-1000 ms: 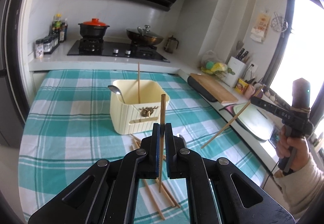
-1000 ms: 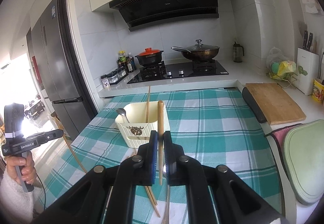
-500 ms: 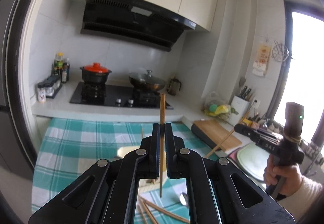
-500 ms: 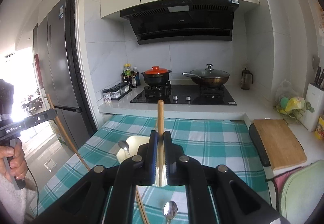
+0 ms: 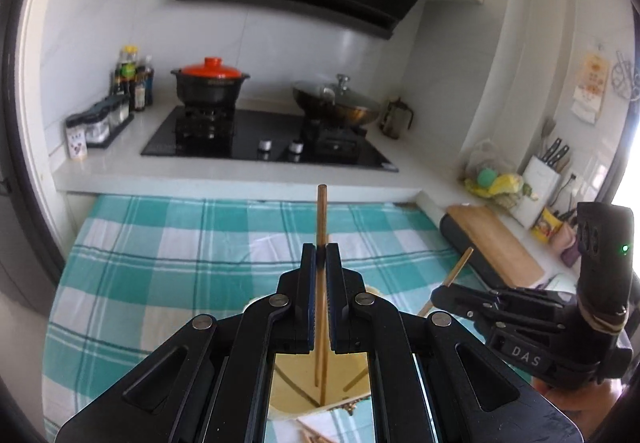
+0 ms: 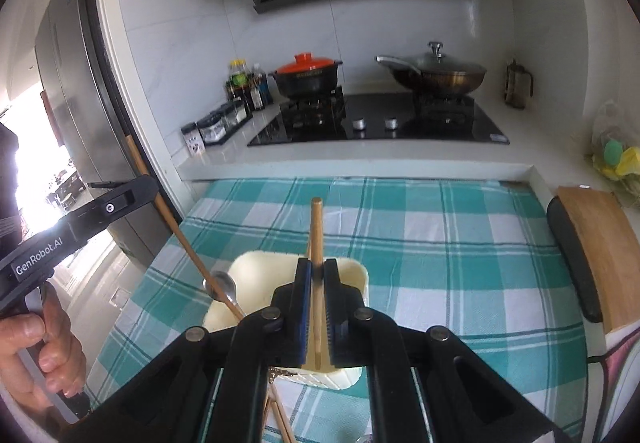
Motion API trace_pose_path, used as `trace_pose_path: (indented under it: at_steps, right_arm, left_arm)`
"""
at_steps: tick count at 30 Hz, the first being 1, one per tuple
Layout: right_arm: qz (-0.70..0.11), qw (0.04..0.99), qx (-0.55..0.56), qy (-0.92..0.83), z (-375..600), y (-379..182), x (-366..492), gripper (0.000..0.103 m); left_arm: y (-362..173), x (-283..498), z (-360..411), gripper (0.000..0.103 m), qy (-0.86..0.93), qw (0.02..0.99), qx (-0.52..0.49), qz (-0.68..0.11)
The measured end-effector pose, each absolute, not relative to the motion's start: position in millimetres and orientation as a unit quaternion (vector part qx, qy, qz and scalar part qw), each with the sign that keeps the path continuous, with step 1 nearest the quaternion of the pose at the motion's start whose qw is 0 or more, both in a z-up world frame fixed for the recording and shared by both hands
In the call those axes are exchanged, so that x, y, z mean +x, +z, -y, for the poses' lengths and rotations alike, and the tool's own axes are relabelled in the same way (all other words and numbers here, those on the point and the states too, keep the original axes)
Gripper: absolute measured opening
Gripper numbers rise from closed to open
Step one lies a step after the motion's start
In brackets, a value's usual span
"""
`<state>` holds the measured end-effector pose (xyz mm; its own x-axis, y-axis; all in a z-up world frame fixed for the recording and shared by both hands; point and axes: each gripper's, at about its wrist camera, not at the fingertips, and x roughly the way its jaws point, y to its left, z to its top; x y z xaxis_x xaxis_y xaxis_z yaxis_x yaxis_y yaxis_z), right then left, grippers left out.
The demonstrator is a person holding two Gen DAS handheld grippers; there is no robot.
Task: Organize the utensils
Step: 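Carry both chopsticks over the caddy and release them inside, then move both open tools back over the remaining spoon and chopsticks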
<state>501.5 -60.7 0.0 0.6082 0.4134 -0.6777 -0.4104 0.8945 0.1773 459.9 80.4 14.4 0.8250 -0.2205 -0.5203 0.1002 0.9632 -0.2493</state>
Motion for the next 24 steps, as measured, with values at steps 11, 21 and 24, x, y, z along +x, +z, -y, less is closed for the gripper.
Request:
trace_pose_path:
  at_steps: [11, 21, 24]
  right_arm:
    - [-0.403, 0.887, 0.035, 0.221, 64.1, -32.7, 518.8, 0.045]
    - [-0.429, 0.888, -0.067, 0.148, 166.3, -103.2, 380.1, 0.047]
    - [-0.452, 0.884, -0.054, 0.105, 204.0, -142.1, 341.0, 0.047]
  left_arm:
    - [-33.6, 472.3, -68.0, 0.053, -0.103, 0.913, -0.126, -0.373]
    - [-106.7, 305.3, -107.8, 0.085, -0.061, 0.902, -0.042, -0.425]
    - [-140.7, 270.9, -108.8, 0.085, -0.03, 0.893, -0.058, -0.446]
